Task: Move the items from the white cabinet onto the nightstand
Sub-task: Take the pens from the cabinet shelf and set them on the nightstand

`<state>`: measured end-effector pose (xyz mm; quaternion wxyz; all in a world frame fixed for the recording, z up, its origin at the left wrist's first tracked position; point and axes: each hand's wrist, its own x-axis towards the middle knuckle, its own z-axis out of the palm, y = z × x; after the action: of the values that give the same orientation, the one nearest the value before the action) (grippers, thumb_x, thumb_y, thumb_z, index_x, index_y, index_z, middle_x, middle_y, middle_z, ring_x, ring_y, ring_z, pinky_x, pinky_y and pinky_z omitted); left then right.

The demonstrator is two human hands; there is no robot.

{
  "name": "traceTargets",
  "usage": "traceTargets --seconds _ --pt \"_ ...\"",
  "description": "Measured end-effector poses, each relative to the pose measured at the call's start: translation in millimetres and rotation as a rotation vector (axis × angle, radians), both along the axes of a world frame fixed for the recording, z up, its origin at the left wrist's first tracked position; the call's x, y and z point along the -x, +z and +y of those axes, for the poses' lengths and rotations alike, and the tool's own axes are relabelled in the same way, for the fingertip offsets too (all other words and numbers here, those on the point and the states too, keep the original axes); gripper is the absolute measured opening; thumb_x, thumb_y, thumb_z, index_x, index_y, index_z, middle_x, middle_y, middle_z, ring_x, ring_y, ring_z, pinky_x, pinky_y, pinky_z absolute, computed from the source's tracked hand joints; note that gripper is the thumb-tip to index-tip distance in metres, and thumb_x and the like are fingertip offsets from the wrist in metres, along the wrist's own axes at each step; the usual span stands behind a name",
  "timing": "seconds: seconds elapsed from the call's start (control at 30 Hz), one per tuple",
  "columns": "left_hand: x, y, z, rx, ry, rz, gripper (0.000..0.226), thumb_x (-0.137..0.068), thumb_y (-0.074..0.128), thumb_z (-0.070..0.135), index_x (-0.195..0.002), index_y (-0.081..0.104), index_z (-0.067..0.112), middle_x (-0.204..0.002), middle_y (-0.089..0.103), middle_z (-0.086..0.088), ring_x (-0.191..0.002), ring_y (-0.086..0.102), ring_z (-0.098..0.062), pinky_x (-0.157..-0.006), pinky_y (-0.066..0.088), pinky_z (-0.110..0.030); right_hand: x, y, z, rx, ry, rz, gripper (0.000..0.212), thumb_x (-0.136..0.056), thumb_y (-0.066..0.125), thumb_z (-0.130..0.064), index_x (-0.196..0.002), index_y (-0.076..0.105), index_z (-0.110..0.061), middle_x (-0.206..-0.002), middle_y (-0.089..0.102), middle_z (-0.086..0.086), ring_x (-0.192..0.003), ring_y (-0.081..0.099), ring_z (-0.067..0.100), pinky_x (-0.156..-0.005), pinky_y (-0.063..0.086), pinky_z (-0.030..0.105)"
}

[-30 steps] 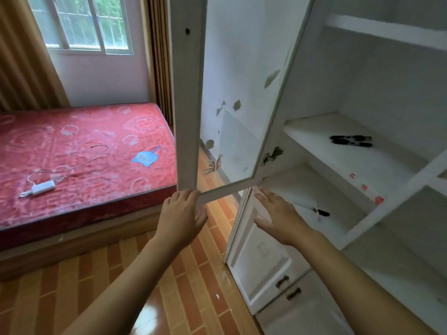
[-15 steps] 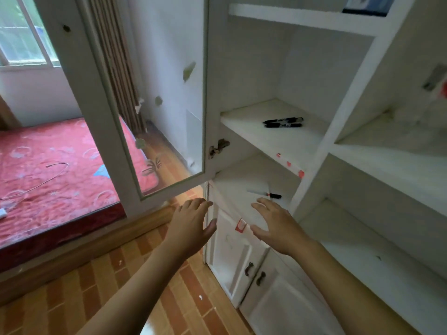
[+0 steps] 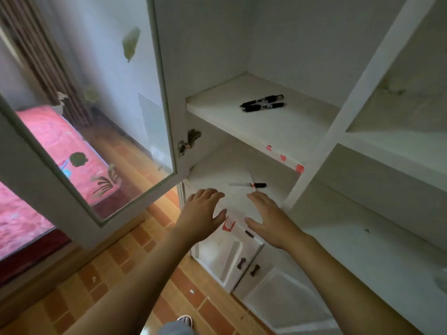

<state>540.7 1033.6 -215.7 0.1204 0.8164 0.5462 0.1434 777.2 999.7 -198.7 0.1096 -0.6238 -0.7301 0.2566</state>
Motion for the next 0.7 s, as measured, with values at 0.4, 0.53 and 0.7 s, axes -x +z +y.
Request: traceTargets --seconds 0.4,0.53,0.7 --pt "2 -52 86 0.100 -0.175 -0.006 0.056 -0.097 0.049 0.058 -0.147 0.047 0.033 -0.154 0.045 0.005 -0.146 0.034 -0.022 -0.122 0.024 -0.046 30 -47 65 -0.008 -0.294 -0.178 0.085 -0.099 0.057 -0.047 -0.165 0.008 -0.024 -0.171 0.013 0.001 -0.156 0.019 0.022 -0.125 0.027 0.045" --pt "-2 -64 92 0.132 -0.174 -0.008 0.057 -0.096 0.047 0.058 -0.147 0.045 0.033 -0.154 0.045 0.003 -0.145 0.035 -0.024 -0.122 0.026 -0.049 28 -52 93 -0.026 -0.331 -0.249 0.080 -0.098 0.059 -0.045 -0.162 0.019 -0.018 -0.168 0.021 0.004 -0.153 0.025 0.027 -0.123 0.030 0.046" --pt "4 -73 91 0.135 -0.131 -0.015 0.058 -0.095 0.047 0.057 -0.147 0.047 0.029 -0.153 0.047 0.000 -0.143 0.038 -0.026 -0.119 0.030 -0.050 22 -61 131 -0.003 -0.366 -0.303 0.077 -0.099 0.059 -0.044 -0.160 0.024 -0.011 -0.165 0.029 0.010 -0.150 0.030 0.030 -0.120 0.032 0.048"
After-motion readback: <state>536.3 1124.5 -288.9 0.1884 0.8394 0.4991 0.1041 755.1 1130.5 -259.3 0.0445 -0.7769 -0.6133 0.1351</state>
